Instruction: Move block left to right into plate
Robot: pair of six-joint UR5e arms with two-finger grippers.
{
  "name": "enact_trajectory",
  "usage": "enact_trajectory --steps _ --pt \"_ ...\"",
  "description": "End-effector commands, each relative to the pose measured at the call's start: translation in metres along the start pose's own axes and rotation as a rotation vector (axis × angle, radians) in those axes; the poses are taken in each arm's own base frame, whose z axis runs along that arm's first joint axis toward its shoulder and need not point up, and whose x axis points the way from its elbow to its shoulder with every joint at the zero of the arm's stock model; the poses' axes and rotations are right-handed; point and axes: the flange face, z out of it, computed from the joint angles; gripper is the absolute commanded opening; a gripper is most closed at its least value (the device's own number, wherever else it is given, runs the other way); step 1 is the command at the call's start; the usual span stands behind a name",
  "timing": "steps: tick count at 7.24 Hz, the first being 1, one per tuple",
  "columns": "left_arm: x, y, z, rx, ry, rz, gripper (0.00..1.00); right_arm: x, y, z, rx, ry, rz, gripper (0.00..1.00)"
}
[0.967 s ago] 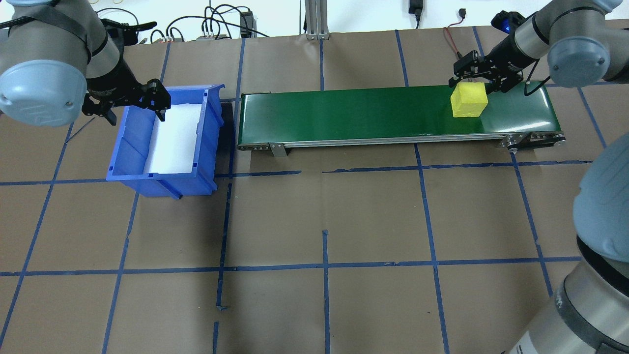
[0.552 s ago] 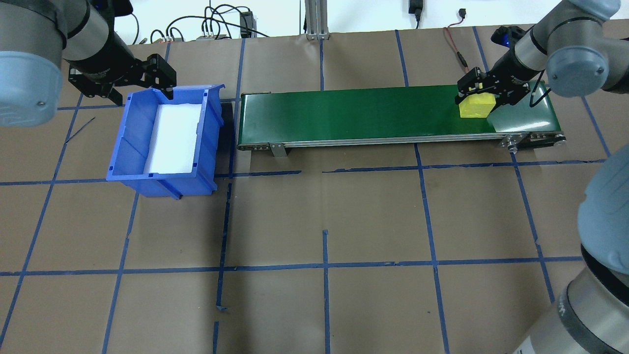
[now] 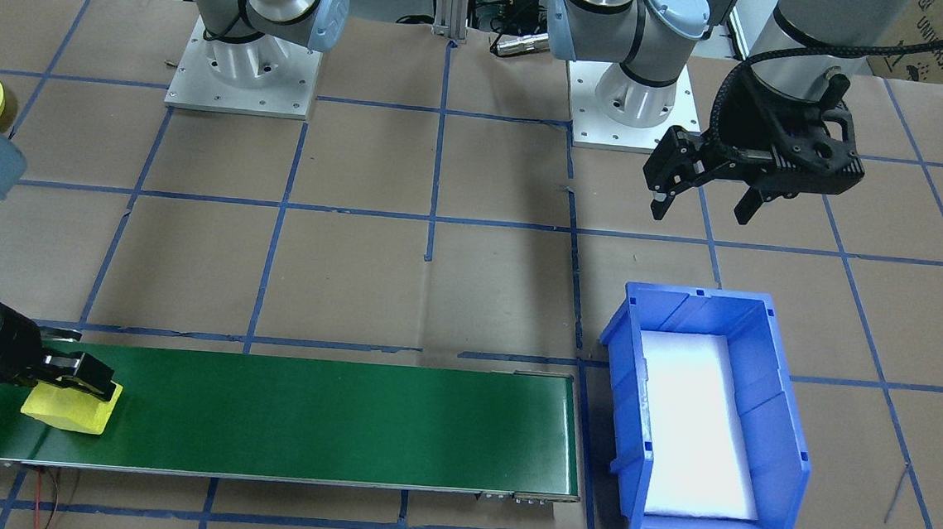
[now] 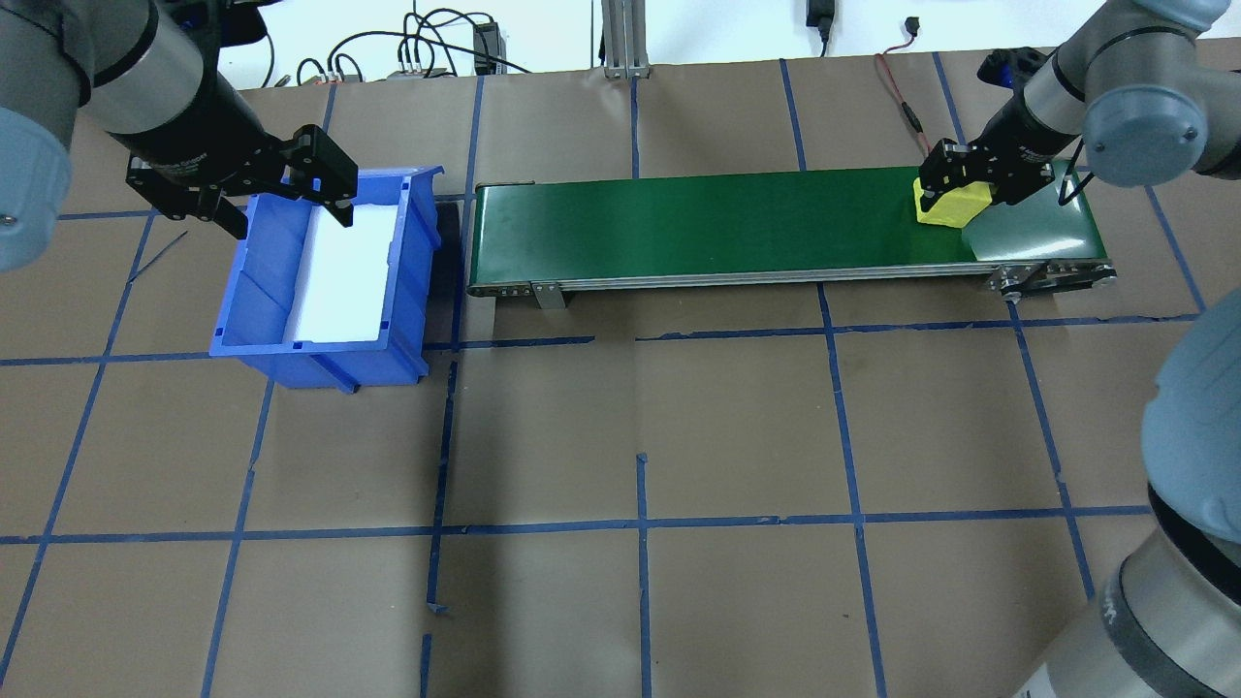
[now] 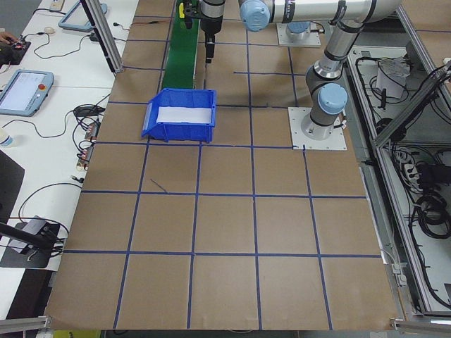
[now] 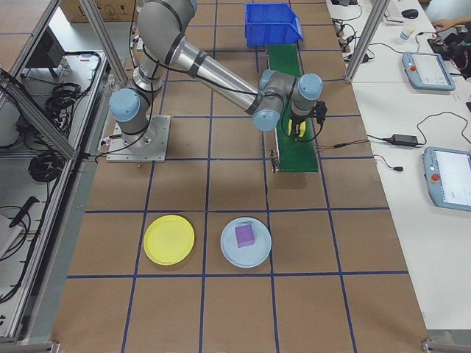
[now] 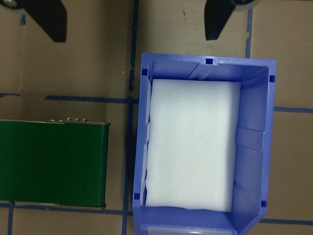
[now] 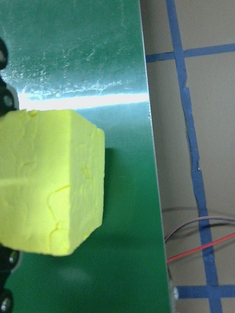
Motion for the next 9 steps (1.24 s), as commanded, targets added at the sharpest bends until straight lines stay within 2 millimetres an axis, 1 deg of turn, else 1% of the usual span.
enact_trajectory --steps 1,2,3,4,5,6,7,8,9 --pt "0.005 0.004 0.002 -0.036 0.017 0.004 1.00 0.008 -0.004 -0.033 0.020 0.144 -0.039 0.41" --pt "0.003 0.008 0.003 -0.060 -0.006 0.006 1.00 0.027 0.002 -0.039 0.007 0.172 -0.078 0.42" --pt "0.004 0.009 0.015 -0.085 -0.005 0.009 1.00 0.092 0.010 -0.062 -0.002 0.241 -0.089 0.42" --pt "0.007 0.010 0.015 -0.085 0.000 0.016 1.00 0.156 0.027 -0.078 -0.014 0.253 -0.114 0.43" --pt "0.025 0.013 0.017 -0.084 0.005 0.051 1.00 0.213 0.056 -0.084 -0.059 0.237 -0.143 0.43" --pt "0.047 0.018 0.018 -0.082 -0.002 0.097 1.00 0.279 0.099 -0.098 -0.073 0.221 -0.130 0.43" --pt "0.051 0.020 0.018 -0.083 -0.003 0.107 1.00 0.324 0.143 -0.124 -0.080 0.240 -0.179 0.43" --pt "0.051 0.020 0.018 -0.081 -0.001 0.107 1.00 0.362 0.197 -0.143 -0.119 0.232 -0.146 0.43" --pt "0.051 0.020 0.019 -0.083 -0.001 0.107 1.00 0.402 0.255 -0.148 -0.128 0.198 -0.103 0.43"
